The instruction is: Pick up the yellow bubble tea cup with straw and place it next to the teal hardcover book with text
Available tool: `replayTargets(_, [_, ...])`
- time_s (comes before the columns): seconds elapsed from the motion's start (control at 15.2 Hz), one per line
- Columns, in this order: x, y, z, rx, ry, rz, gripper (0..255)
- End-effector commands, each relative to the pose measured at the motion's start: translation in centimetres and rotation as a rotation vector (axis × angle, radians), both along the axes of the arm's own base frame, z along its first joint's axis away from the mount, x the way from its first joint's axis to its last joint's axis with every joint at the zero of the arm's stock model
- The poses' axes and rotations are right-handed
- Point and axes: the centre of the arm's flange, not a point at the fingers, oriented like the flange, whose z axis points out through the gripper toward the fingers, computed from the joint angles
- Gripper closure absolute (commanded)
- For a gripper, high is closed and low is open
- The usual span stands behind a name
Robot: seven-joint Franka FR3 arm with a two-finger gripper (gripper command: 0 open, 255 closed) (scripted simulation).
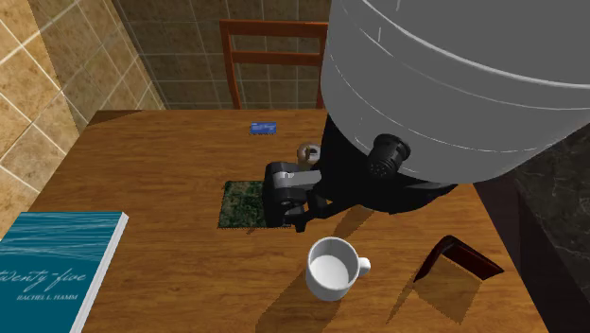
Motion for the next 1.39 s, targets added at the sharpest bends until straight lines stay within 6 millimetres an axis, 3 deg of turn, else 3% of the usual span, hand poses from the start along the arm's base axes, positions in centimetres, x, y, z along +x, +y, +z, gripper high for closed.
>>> replayTargets(0.0, [0.0, 0.0, 0.0, 0.000, 0.000, 0.000, 0])
replayTargets(1.32, [19.2, -3.2, -16.4, -0.021, -0.096, -0.073, 0])
